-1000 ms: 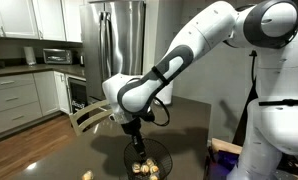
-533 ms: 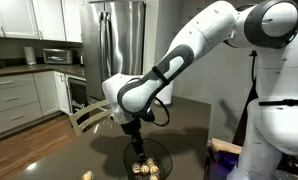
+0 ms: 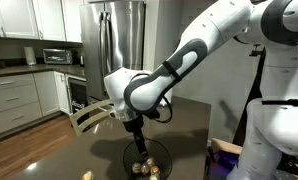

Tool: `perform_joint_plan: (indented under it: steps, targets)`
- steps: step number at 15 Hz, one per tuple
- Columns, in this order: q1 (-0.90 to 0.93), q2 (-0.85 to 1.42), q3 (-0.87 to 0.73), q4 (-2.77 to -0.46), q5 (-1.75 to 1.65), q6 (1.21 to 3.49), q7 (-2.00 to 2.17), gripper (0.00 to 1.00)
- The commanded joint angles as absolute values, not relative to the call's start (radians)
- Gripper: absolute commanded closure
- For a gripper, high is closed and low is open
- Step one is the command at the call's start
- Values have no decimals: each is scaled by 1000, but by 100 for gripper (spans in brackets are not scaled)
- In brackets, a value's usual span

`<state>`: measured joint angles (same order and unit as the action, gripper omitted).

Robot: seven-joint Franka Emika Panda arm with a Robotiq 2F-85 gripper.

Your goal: Move the black basket backwards

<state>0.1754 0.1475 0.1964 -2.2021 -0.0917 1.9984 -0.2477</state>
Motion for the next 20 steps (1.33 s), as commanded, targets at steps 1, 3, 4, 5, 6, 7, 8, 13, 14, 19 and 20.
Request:
perform_joint_plan:
  steps: [1,3,4,5,6,7,8,13,14,19,20]
  targets:
    - [181,58,197,-2256,-132,2036,-246,0]
    - [180,33,195,-2254,-144,2045,-239,0]
    - [179,23,194,-2246,-143,2042,-240,0]
    - [178,16,192,-2235,-140,2034,-242,0]
    - [176,10,191,-2224,-134,2026,-244,0]
    - [175,4,189,-2214,-127,2015,-252,0]
    - [174,-1,186,-2205,-122,2013,-253,0]
    - [166,-29,168,-2175,-100,2022,-252,0]
    - [165,-33,164,-2173,-100,2024,-251,0]
    - [170,-28,158,-2165,-114,2018,-246,0]
    - [170,-29,157,-2164,-114,2018,-246,0]
